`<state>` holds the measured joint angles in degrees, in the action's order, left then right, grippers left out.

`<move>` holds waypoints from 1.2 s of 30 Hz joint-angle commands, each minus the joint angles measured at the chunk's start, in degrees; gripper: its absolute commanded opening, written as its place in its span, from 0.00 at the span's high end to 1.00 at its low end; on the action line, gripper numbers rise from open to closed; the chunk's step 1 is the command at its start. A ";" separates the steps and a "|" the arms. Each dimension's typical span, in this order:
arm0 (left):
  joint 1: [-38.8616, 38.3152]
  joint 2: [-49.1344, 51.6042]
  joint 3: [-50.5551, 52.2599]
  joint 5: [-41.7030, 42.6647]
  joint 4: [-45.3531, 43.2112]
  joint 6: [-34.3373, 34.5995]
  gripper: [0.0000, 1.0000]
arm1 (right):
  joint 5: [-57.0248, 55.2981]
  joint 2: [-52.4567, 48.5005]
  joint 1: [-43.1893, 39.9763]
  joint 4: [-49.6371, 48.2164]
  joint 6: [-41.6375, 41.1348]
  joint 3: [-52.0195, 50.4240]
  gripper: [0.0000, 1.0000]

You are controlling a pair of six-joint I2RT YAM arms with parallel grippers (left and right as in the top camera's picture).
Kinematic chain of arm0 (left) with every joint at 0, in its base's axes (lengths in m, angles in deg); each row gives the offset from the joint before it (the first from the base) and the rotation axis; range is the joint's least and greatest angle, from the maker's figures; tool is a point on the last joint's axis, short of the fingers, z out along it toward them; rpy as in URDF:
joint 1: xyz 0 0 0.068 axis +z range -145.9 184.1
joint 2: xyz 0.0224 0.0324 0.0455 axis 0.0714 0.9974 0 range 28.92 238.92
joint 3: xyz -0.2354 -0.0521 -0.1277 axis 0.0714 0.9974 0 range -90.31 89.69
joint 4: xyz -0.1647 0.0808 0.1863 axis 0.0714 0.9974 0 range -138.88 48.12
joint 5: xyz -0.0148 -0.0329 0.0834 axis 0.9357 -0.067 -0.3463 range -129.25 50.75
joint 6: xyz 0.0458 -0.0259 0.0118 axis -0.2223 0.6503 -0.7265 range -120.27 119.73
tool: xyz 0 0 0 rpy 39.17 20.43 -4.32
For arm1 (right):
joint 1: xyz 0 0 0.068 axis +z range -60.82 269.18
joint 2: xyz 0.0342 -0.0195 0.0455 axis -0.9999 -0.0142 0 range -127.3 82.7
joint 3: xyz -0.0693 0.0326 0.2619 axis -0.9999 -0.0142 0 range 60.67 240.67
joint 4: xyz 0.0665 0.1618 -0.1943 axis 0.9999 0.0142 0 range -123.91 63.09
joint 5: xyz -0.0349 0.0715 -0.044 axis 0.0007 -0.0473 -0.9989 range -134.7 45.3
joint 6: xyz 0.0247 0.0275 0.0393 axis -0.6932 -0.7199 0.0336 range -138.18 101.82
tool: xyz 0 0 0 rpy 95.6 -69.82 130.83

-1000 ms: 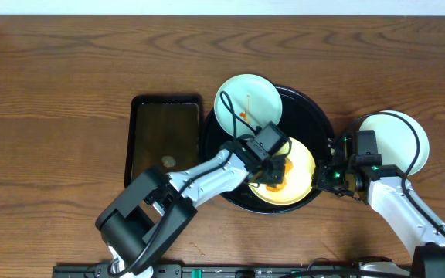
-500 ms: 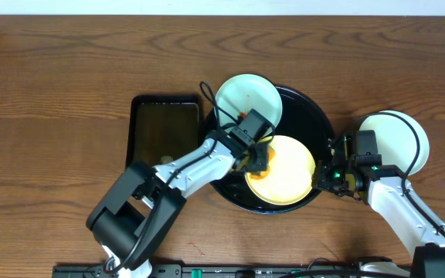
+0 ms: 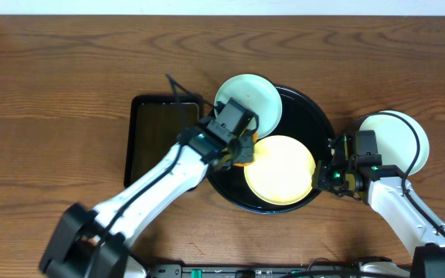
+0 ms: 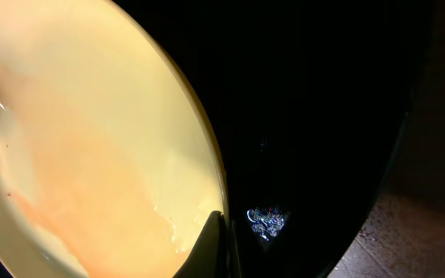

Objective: Clean dirty plates on tray and stack at the side

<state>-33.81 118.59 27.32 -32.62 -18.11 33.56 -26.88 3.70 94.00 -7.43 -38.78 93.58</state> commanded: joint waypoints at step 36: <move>10.62 -5.44 -0.22 -12.70 13.44 -1.03 0.92 | 14.82 -5.09 0.46 -13.33 2.49 -0.11 0.99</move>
<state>-23.32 113.89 27.32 -44.14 -5.11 32.88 -17.65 -2.86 94.00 -19.70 -37.71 93.49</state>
